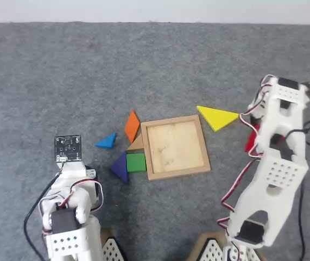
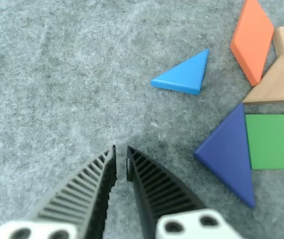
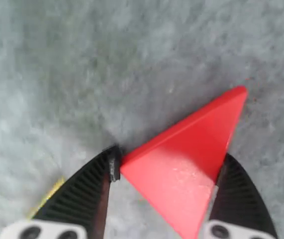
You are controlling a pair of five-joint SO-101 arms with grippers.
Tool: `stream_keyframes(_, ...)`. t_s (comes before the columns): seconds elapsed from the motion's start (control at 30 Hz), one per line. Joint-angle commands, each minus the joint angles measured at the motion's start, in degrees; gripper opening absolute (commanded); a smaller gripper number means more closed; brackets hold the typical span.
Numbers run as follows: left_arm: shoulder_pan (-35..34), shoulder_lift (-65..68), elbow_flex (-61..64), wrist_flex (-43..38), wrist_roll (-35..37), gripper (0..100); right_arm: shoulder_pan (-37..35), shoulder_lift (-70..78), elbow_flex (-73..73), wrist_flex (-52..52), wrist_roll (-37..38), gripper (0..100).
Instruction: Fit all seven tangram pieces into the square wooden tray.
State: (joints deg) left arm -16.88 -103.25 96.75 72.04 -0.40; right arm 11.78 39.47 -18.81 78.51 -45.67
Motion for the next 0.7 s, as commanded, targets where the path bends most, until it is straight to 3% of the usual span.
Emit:
stream_keyframes(0.0, 0.4, -1.0, -0.3, 0.2, -0.3, 4, -5.4, -5.3, -0.4, 4.5, 5.1, 20.5)
stream_keyframes(0.2, 0.4, -1.0, -0.3, 0.2, -0.3, 4, -15.4, -14.0, -0.4, 10.2, 21.4, 20.5)
stream_keyframes(0.67, 0.4, -1.0, -0.3, 0.2, -0.3, 4, -36.1, -18.0, -0.4, 8.7, 77.0, 20.5)
